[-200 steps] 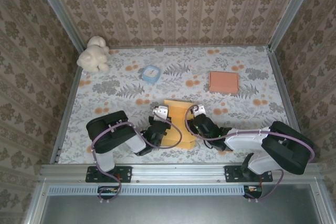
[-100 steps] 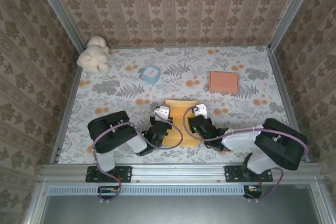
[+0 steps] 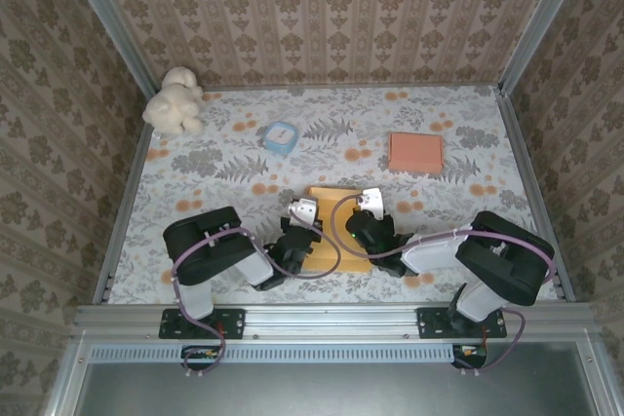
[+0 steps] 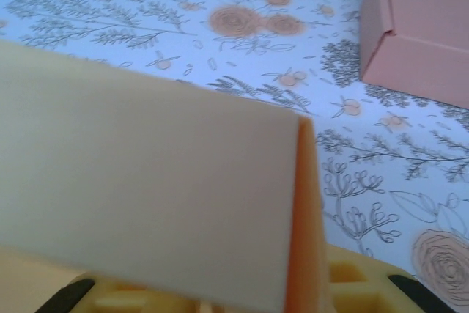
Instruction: Fold the paper box
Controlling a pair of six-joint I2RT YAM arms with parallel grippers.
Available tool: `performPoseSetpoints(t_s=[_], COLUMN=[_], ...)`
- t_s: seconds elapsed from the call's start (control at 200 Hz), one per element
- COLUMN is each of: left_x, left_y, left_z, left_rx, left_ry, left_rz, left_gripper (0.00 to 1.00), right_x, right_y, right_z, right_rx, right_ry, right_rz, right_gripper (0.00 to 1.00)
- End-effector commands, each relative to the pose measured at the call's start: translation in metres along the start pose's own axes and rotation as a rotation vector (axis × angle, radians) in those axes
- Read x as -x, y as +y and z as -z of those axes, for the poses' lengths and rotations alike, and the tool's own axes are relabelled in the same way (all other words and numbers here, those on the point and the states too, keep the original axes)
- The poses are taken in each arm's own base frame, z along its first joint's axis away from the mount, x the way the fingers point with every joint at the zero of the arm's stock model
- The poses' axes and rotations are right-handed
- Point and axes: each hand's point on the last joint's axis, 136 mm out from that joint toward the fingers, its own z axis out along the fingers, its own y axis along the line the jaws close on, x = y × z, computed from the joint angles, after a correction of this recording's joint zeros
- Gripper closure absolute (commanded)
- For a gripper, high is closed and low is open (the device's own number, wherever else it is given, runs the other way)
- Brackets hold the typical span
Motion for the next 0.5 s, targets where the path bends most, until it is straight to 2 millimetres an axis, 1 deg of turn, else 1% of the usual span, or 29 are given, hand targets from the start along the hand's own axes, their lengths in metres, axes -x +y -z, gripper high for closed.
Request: performPoseSetpoints(t_s=[0.0, 0.06, 0.19, 0.275, 0.36, 0.455, 0.495], left_x=[-0.001, -0.001, -0.001, 0.0, 0.002, 0.003, 0.004], left_y=[0.006, 0.012, 0.021, 0.025, 0.03, 0.036, 0.037], left_z=[0.002, 0.003, 0.003, 0.004, 0.005, 0.006, 0.006], left_rx=[0.05, 0.083, 0.135, 0.163, 0.193, 0.228, 0.239], left_ry=[-0.006, -0.007, 0.0, 0.008, 0.01, 0.01, 0.012], left_rz=[0.003, 0.004, 0.0, 0.0, -0.005, -0.013, -0.018], left_gripper=[1.0, 1.0, 1.0, 1.0, 1.0, 1.0, 1.0], right_x=[-0.001, -0.006, -0.015, -0.021, -0.024, -0.022, -0.021], right_y=[-0.031, -0.039, -0.043, -0.052, -0.069, -0.09, -0.093], right_z=[0.0, 0.002, 0.006, 0.01, 0.017, 0.028, 0.03], right_rx=[-0.189, -0.218, -0.205, -0.235, -0.307, -0.403, -0.411], right_ry=[-0.007, 0.005, 0.034, 0.058, 0.069, 0.051, 0.044], right_rz=[0.029, 0.039, 0.047, 0.056, 0.051, 0.044, 0.027], right_gripper=[0.68, 0.68, 0.68, 0.67, 0.67, 0.67, 0.67])
